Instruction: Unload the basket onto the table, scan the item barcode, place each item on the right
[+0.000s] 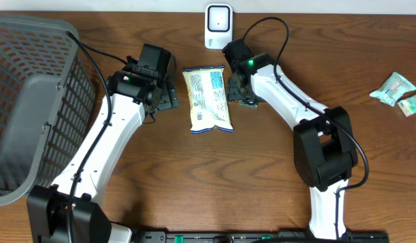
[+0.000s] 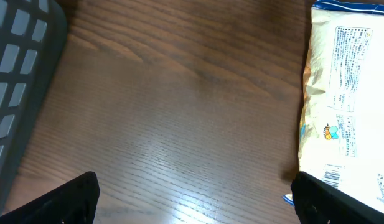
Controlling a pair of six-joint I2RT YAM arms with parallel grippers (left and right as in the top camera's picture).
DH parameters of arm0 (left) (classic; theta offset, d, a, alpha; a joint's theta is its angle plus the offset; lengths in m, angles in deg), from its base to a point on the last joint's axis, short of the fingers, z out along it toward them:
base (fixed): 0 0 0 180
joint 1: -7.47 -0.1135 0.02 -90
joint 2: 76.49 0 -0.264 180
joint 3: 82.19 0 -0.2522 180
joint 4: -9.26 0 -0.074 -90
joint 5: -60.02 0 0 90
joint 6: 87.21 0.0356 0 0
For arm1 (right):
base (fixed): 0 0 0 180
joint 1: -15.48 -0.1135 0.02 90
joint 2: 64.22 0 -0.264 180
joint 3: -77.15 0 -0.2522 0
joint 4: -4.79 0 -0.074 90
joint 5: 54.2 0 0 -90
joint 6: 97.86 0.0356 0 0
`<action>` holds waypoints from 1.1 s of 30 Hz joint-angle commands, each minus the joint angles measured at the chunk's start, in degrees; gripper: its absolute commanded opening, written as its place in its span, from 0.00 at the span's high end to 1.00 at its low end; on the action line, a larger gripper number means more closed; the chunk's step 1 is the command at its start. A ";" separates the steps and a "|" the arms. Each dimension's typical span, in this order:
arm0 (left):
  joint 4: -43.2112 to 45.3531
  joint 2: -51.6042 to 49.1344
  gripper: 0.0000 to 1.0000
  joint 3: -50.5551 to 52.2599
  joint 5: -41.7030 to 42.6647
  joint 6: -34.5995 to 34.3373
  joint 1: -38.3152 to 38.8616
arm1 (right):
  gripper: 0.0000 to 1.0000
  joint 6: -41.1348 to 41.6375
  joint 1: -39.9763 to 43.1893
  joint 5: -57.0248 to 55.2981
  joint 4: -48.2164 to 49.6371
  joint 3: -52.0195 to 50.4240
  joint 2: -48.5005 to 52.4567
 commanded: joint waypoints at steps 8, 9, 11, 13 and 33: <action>-0.31 0.52 0.02 -0.26 -0.94 0.33 -0.09 | 0.30 1.68 -0.13 -5.95 -4.07 -0.59 4.35; -0.31 0.52 0.03 -0.26 -0.92 0.33 -0.09 | 0.30 1.68 0.04 -7.10 -5.01 -0.59 4.20; -0.31 0.52 0.02 -0.26 -0.94 0.33 -0.09 | 0.29 1.36 0.42 -9.35 -7.04 -0.52 3.85; -0.31 0.52 0.02 -0.26 -0.92 0.33 -0.09 | 0.28 0.00 0.92 -11.08 -8.22 -0.50 3.74; -0.31 0.52 0.02 -0.26 -0.94 0.33 -0.09 | 0.46 -2.64 3.28 0.87 -8.09 5.18 3.65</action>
